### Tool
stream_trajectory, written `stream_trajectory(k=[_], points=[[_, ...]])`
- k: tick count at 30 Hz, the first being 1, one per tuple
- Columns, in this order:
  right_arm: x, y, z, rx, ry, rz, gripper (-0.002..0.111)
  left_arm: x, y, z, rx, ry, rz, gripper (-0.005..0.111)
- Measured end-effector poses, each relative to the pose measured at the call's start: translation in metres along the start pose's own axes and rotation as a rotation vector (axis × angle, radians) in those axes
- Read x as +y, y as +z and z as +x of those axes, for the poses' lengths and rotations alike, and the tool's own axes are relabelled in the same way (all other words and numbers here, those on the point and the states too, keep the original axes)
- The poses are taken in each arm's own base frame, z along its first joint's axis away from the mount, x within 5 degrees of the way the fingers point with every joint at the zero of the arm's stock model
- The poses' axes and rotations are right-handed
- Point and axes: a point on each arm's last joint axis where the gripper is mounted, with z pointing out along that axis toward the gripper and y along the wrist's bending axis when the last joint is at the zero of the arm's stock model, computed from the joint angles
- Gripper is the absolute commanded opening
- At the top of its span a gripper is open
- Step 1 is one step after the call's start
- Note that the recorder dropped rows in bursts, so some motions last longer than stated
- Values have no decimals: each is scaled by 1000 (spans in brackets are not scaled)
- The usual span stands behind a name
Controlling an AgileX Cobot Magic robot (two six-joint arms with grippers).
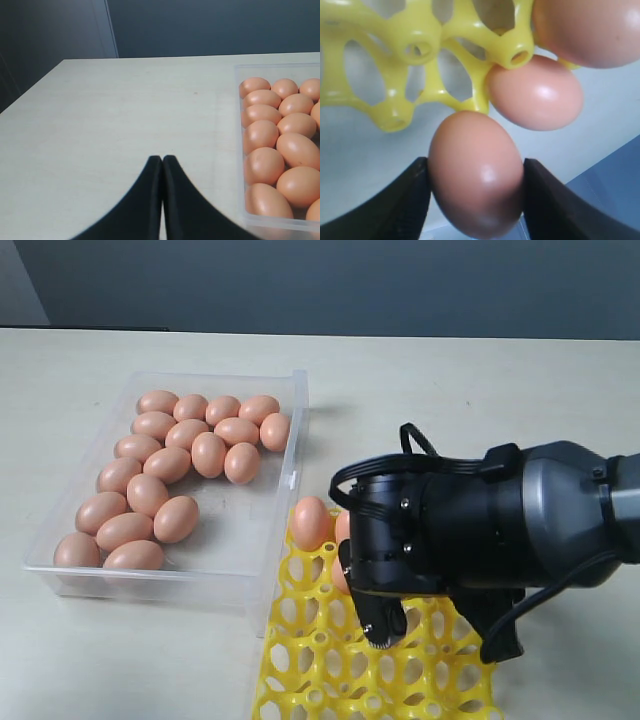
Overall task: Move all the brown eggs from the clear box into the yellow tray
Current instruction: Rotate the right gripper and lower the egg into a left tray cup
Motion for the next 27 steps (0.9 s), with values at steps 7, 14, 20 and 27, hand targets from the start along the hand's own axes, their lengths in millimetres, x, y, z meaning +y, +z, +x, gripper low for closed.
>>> stream_trajectory(k=[7, 14, 20, 27], points=[[2, 0, -1, -5, 7, -17, -1, 0, 0, 0, 0, 0, 0, 0], [4, 7, -7, 15, -4, -36, -1, 0, 0, 0, 0, 0, 0, 0], [4, 9, -8, 21, 6, -40, -1, 0, 0, 0, 0, 0, 0, 0], [4, 10, -9, 22, 7, -41, 22, 0, 0, 0, 0, 0, 0, 0]])
